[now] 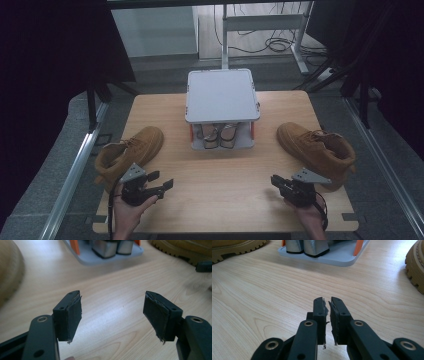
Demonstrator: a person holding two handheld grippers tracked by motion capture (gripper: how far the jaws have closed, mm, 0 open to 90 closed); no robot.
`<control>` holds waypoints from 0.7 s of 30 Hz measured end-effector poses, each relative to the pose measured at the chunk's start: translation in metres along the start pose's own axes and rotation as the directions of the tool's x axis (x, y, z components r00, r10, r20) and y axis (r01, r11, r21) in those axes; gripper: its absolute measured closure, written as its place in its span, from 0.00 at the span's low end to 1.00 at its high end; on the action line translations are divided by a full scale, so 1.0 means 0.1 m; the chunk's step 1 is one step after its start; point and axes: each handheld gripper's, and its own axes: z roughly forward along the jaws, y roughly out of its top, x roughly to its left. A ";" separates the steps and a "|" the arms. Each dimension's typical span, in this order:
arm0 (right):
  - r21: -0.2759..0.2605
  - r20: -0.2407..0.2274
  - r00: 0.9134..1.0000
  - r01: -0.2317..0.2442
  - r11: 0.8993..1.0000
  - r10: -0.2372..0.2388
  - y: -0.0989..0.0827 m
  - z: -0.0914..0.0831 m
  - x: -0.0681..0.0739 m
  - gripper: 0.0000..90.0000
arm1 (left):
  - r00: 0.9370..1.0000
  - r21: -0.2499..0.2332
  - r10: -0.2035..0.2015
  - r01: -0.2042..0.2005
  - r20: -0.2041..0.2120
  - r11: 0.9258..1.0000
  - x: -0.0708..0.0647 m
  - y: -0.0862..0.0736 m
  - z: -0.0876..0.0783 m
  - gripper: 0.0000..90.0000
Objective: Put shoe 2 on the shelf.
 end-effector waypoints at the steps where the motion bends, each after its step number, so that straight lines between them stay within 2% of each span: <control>1: -0.001 -0.001 1.000 -0.001 1.000 0.001 0.00 0.00 0.00 0.88 | 1.000 -0.009 0.006 -0.006 -0.004 1.000 0.00 0.04 -0.05 0.34; 3: -0.001 -0.001 1.000 -0.008 1.000 0.008 -0.01 -0.01 0.00 0.83 | 1.000 -0.030 0.015 -0.016 -0.016 0.999 0.02 0.11 -0.15 0.35; 6: -0.002 -0.010 1.000 -0.019 1.000 0.019 0.00 0.01 0.02 0.75 | 0.999 -0.034 0.024 -0.025 -0.028 0.999 0.09 0.24 -0.28 0.35; 8: -0.005 -0.030 0.999 -0.027 1.000 0.027 0.00 0.02 0.04 0.69 | 0.998 -0.036 0.032 -0.034 -0.052 0.999 0.16 0.32 -0.39 0.35; 12: 0.006 -0.036 0.999 -0.017 1.000 0.017 0.01 0.06 0.07 0.62 | 0.994 -0.060 0.035 -0.042 -0.100 0.997 0.32 0.46 -0.63 0.36; 14: 0.010 -0.039 0.999 -0.017 1.000 0.017 0.01 0.06 0.08 0.59 | 0.989 -0.073 0.024 -0.035 -0.145 0.997 0.43 0.51 -0.74 0.37; 16: 0.013 -0.038 0.999 -0.016 1.000 0.016 0.00 0.06 0.08 0.57 | 0.984 -0.086 -0.007 -0.009 -0.181 0.996 0.58 0.55 -0.84 0.38; 18: 0.011 -0.031 0.999 -0.021 1.000 0.021 0.00 0.05 0.08 0.56 | 0.974 -0.090 -0.040 0.020 -0.221 0.996 0.74 0.58 -0.91 0.41; 21: 0.009 -0.024 0.999 -0.027 1.000 0.027 0.01 0.04 0.07 0.56 | 0.964 -0.090 -0.077 0.056 -0.256 0.994 0.95 0.61 -0.98 0.43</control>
